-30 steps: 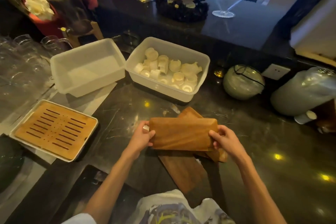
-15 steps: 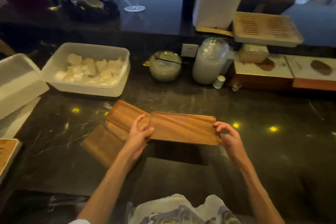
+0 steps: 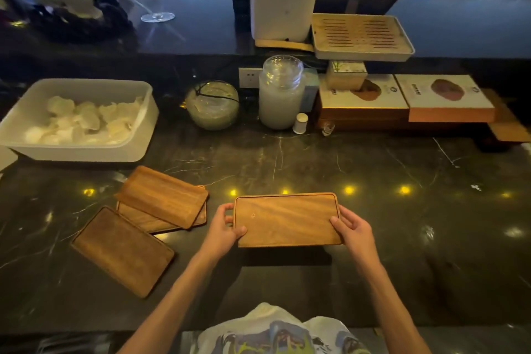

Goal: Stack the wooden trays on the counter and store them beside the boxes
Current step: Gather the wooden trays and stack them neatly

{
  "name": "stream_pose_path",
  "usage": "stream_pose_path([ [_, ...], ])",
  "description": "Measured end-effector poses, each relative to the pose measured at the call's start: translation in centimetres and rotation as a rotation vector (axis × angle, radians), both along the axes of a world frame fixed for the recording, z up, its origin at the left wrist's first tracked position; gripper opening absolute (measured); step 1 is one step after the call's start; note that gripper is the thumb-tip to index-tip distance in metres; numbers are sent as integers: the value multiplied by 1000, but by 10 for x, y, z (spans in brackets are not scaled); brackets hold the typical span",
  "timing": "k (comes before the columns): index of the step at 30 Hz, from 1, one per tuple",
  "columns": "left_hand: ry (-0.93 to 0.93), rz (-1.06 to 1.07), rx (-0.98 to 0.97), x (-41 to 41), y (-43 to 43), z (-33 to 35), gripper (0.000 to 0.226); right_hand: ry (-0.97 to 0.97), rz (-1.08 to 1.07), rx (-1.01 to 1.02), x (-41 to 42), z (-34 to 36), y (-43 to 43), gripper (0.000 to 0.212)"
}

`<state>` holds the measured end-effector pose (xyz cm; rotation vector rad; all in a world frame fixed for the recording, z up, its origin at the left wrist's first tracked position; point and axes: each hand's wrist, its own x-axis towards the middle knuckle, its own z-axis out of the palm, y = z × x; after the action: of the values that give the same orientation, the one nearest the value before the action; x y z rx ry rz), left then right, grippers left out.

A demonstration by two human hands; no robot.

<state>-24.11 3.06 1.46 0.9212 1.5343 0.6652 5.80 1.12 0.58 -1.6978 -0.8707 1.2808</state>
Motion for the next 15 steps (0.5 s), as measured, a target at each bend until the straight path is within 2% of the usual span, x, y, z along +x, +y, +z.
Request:
stream_pose_path([
  [8, 168, 0, 34, 7, 16, -24, 51, -65, 55, -57, 8, -13, 25, 46],
  [15, 466, -96, 4, 20, 4, -50, 43, -357, 129, -179, 15, -49, 16, 38],
])
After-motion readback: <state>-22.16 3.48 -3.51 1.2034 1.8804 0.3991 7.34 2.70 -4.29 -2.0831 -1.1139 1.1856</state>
